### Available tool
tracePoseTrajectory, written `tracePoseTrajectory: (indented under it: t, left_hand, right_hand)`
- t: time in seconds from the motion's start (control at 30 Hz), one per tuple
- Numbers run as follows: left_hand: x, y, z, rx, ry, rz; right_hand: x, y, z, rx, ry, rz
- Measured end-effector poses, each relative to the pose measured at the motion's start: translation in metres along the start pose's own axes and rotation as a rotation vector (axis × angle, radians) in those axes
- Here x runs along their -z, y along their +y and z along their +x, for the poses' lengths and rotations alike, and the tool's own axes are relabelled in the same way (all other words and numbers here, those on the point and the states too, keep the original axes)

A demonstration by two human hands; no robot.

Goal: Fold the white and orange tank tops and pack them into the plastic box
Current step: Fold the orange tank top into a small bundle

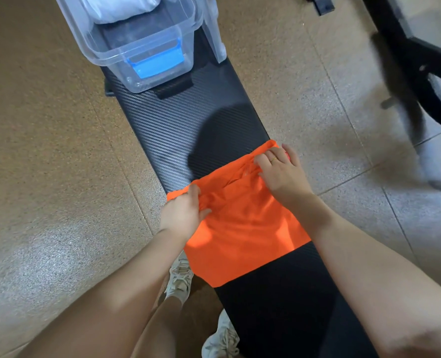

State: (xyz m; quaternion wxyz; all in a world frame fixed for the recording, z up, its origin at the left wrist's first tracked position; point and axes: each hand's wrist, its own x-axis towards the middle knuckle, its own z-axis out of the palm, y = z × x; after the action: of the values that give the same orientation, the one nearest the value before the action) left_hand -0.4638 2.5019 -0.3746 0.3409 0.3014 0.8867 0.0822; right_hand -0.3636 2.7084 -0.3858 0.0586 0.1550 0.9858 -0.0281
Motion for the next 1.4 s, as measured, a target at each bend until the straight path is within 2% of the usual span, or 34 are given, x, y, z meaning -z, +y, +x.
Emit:
tracePoseTrajectory:
  t: [0.1,0.23,0.4,0.53,0.6,0.67,0.73,0.77,0.87,1.13,1.2,1.27,1.33,1.4]
  left_hand:
    - [0.000,-0.006,0.001,0.011,0.018,-0.013]
    - [0.001,-0.011,-0.003,-0.022,0.086,-0.142]
    - [0.014,-0.021,-0.008,0.043,0.213,-0.227]
    - [0.020,-0.025,0.002,0.115,0.289,-0.088]
    - [0.016,-0.025,0.007,0.019,0.357,0.028]
    - [0.007,-0.021,0.012,-0.232,0.398,0.100]
    - [-0.007,-0.019,0.015,-0.474,0.329,0.133]
    - [-0.015,-0.018,0.015,-0.498,0.267,0.136]
    - [-0.027,-0.021,0.017,-0.336,0.156,0.169]
    - [-0.040,-0.015,0.023,-0.156,0.274,0.235]
    - [-0.041,-0.015,0.029,-0.151,0.287,0.252]
    - [-0.043,-0.015,0.031,-0.138,0.297,0.245]
    - [-0.046,-0.016,0.028,-0.109,0.290,0.207]
    - [-0.047,-0.016,0.023,-0.072,0.282,0.145]
  right_hand:
    - [0.002,0.003,0.008,0.028,-0.069,-0.028]
    - [0.006,0.011,0.014,0.052,-0.166,0.048]
    - [0.010,0.007,0.022,-0.035,-0.034,0.020]
    - [0.009,-0.012,0.035,-0.091,0.054,-0.013]
    - [0.004,-0.026,0.030,-0.104,0.097,0.017]
    - [-0.004,-0.042,0.011,-0.040,0.123,0.086]
    - [-0.013,-0.055,-0.014,0.067,0.090,0.111]
    - [-0.018,-0.058,-0.025,0.120,0.041,0.093]
    - [-0.027,-0.047,-0.031,0.172,-0.077,0.039]
    - [-0.040,0.002,0.016,0.218,-0.070,0.001]
    - [-0.038,0.018,0.028,0.110,-0.075,0.017]
    - [-0.034,0.028,0.034,-0.081,-0.112,0.088]
    - [-0.033,0.031,0.035,-0.280,-0.134,0.234]
    - [-0.034,0.031,0.030,-0.467,-0.068,0.460]
